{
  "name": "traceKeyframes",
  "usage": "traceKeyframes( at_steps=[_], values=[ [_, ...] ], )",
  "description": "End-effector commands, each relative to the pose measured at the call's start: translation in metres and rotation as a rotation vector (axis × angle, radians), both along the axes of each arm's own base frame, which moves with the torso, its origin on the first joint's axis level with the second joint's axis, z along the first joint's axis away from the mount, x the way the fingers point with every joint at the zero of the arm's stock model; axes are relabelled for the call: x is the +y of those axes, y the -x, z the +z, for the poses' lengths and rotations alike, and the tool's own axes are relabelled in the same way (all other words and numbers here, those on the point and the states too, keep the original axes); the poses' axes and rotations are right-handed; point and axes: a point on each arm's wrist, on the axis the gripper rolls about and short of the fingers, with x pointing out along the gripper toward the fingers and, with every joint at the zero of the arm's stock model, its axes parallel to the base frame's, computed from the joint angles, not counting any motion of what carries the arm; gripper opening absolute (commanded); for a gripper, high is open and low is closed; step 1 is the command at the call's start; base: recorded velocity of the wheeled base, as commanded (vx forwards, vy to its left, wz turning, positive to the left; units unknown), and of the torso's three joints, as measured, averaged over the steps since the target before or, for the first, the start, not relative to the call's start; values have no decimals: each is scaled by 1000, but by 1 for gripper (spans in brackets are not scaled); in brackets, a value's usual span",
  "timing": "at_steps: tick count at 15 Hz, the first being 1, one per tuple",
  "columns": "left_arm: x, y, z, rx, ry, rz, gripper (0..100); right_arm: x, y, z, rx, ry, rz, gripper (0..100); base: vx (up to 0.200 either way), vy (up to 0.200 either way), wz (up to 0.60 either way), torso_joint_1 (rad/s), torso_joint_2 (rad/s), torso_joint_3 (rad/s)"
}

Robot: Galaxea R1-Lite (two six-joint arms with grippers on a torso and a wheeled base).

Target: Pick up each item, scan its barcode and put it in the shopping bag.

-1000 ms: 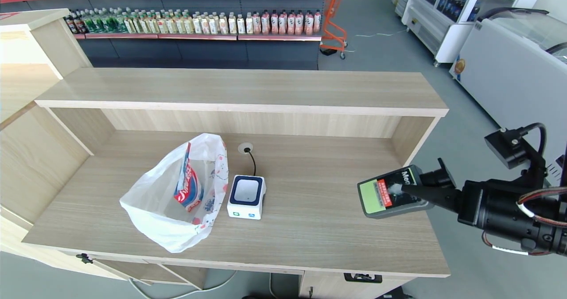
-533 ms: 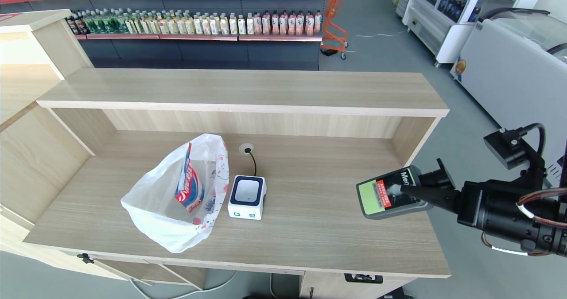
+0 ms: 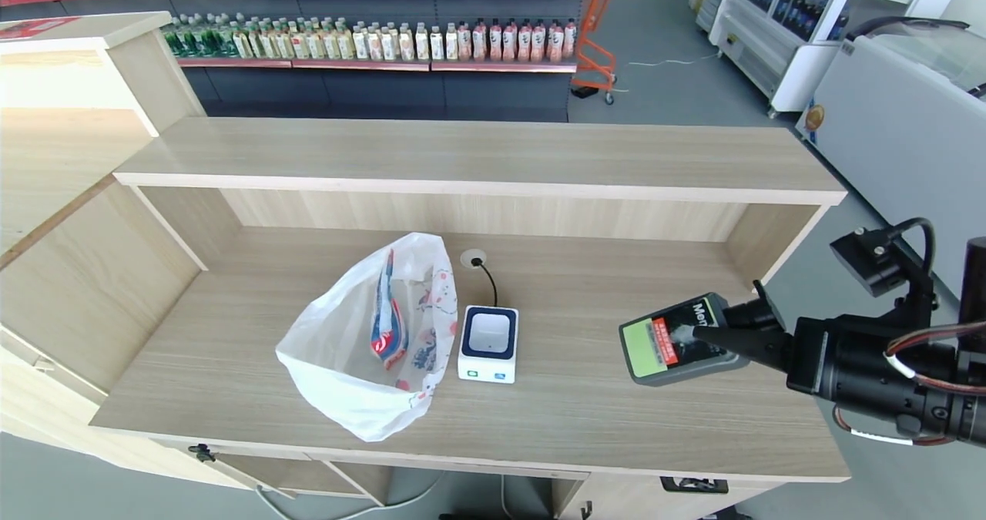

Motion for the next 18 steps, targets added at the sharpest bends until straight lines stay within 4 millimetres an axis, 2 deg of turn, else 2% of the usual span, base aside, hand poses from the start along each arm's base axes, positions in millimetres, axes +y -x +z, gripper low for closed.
traceKeyframes(
  at_steps=[1,9,13,16,17,18],
  values=[
    [0,0,0,0,1,0,100,1,-12,-5,25,11,-15,0,0,200,0,7,2,2],
    [0,0,0,0,2,0,100,-7,-58,-31,57,138,-64,0,0,200,0,2,2,2],
    [0,0,0,0,1,0,100,-3,-86,-41,71,172,-75,0,0,0,0,0,0,0],
    [0,0,0,0,1,0,100,1,-102,-64,93,201,-93,0,0,0,0,0,0,0],
    [0,0,0,0,1,0,100,0,-102,-65,93,200,-95,0,0,0,0,0,0,0],
    [0,0,0,0,1,1,100,4,-115,-78,75,196,-96,0,0,0,0,0,0,0]
  ],
)
